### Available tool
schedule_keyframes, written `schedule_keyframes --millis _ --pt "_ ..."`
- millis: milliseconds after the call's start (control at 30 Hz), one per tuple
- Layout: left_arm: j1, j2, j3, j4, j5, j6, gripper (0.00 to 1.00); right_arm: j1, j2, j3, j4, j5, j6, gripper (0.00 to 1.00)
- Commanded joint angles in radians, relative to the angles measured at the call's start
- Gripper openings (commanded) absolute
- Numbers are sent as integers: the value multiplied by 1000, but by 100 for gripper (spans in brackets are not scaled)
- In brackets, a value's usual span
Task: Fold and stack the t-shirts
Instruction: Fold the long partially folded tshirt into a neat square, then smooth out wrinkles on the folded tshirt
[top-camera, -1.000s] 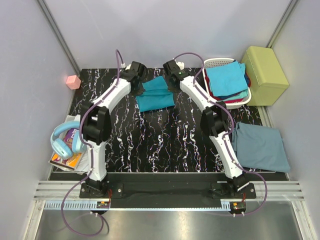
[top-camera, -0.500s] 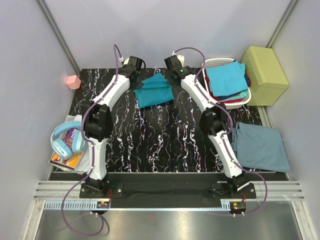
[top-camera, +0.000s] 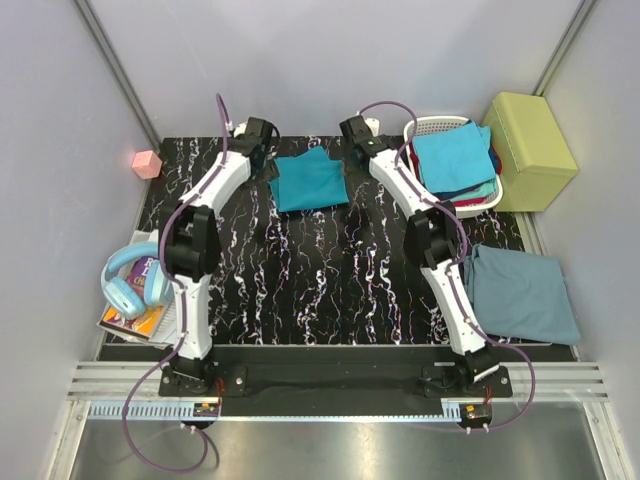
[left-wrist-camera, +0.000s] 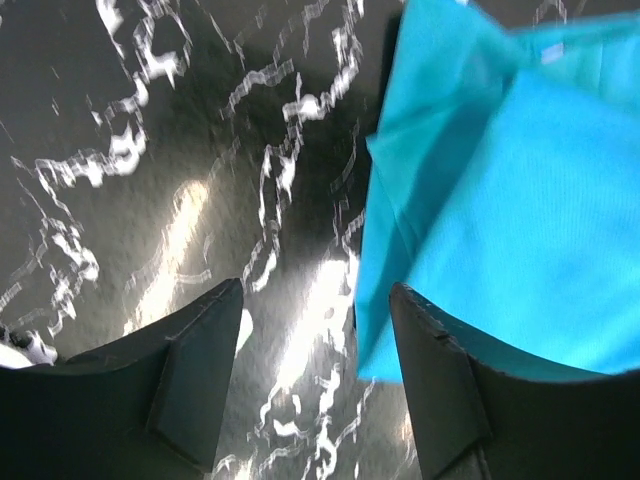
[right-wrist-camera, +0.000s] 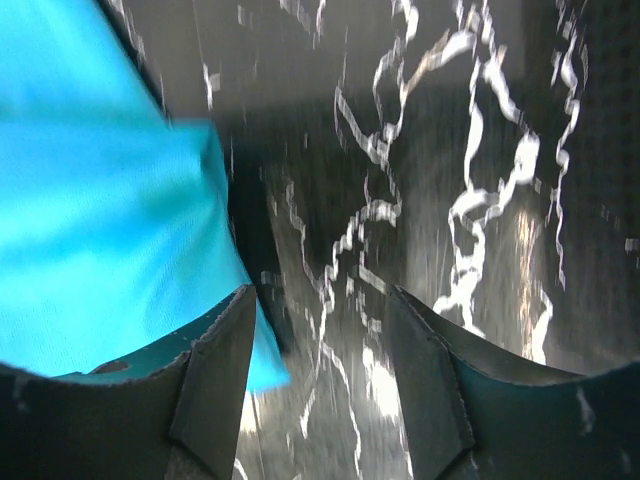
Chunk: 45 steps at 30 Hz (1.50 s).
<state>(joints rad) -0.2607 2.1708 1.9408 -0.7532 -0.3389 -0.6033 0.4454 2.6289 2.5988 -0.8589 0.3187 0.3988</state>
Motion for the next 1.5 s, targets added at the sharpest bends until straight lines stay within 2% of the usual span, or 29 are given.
schedule_keyframes --millis 0,200,300,567,733,933,1033,1067,1333,1467 --pt "-26 -147 -112 74 50 -4 63 56 -171 -144 3 -10 -12 60" --pt "-31 -128 -149 112 92 13 59 179 -383 -444 110 74 -29 58" --pt "-29 -105 -131 107 98 19 58 216 -453 -551 176 53 -17 58" --pt "-8 -127 -174 88 107 11 54 242 -425 -474 143 -119 -11 55" --pt "24 -94 -166 55 190 23 51 248 -409 -434 66 -184 15 53" --pt "34 32 -60 3 261 30 49 297 -556 -546 66 -138 2 52" --pt "32 95 4 -28 304 34 45 312 -644 -617 64 -110 6 53" --pt "31 106 27 -37 323 30 41 312 -683 -653 64 -96 11 53" --pt "-37 149 -11 -55 371 11 35 312 -796 -775 67 -17 -8 53" --pt "-116 129 -49 -57 380 11 32 312 -825 -807 67 -1 -12 53"
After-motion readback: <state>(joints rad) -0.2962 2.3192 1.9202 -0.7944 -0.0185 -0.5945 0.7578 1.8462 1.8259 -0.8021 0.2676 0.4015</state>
